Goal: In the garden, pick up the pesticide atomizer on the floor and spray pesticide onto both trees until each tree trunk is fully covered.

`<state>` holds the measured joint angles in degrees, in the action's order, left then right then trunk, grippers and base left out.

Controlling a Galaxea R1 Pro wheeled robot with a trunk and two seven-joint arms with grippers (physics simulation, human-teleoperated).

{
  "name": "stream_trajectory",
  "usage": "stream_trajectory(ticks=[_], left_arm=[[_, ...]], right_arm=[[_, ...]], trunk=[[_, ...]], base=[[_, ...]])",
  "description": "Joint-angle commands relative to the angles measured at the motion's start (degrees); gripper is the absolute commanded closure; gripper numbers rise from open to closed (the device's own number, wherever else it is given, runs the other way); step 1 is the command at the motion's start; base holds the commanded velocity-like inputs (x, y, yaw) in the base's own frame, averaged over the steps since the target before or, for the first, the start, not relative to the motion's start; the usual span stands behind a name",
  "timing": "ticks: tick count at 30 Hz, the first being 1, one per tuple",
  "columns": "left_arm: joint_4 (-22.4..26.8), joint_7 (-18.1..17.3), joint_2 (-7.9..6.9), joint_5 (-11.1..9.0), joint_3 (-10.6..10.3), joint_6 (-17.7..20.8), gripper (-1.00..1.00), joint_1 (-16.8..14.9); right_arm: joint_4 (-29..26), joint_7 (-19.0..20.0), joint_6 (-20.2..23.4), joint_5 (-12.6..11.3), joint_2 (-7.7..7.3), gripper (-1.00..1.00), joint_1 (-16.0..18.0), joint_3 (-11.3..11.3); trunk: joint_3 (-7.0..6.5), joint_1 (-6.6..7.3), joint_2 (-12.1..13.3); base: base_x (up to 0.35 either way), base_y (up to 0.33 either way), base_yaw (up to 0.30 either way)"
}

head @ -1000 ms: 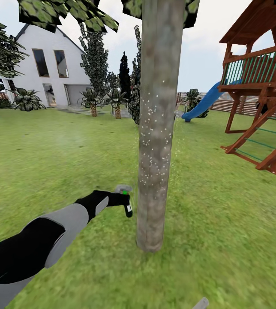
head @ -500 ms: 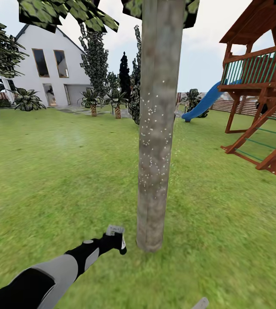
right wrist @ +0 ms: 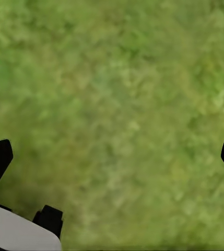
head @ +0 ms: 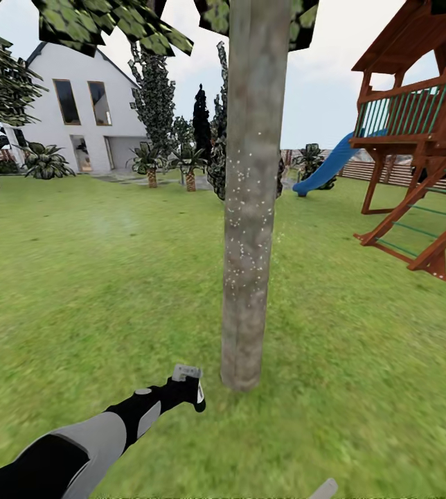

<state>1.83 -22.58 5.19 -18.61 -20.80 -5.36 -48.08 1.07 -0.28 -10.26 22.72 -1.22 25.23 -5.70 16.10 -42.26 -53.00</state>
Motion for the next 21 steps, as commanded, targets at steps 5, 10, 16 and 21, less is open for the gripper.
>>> stream_trajectory(ticks=[5, 10, 16, 21], left_arm=[[0.0, 0.0, 0.06, 0.0, 0.1, 0.0, 1.00, 0.0], [0.0, 0.0, 0.04, 0.0, 0.1, 0.0, 1.00, 0.0], [0.0, 0.0, 0.01, 0.0, 0.1, 0.0, 1.00, 0.0], [0.0, 0.1, 0.00, -0.1, 0.1, 0.0, 1.00, 0.0]], right_arm=[[-0.1, -0.2, 0.0, -0.2, -0.14, -1.00, 0.0, 0.3], [-0.1, -0.2, 0.0, -0.3, -0.28, -1.00, 0.0, 0.3], [-0.1, -0.2, 0.1, -0.5, -0.39, -1.00, 0.0, 0.5], [-0.2, -0.2, 0.1, -0.6, -0.45, -1.00, 0.0, 0.5]], trunk=[[0.00, 0.00, 0.0], [0.00, 0.00, 0.0], [0.00, 0.00, 0.0], [0.00, 0.00, 0.0]], base=[[-0.174, 0.000, 0.000], [-0.335, 0.000, 0.000], [-0.347, 0.000, 0.000], [-0.297, 0.000, 0.000]])
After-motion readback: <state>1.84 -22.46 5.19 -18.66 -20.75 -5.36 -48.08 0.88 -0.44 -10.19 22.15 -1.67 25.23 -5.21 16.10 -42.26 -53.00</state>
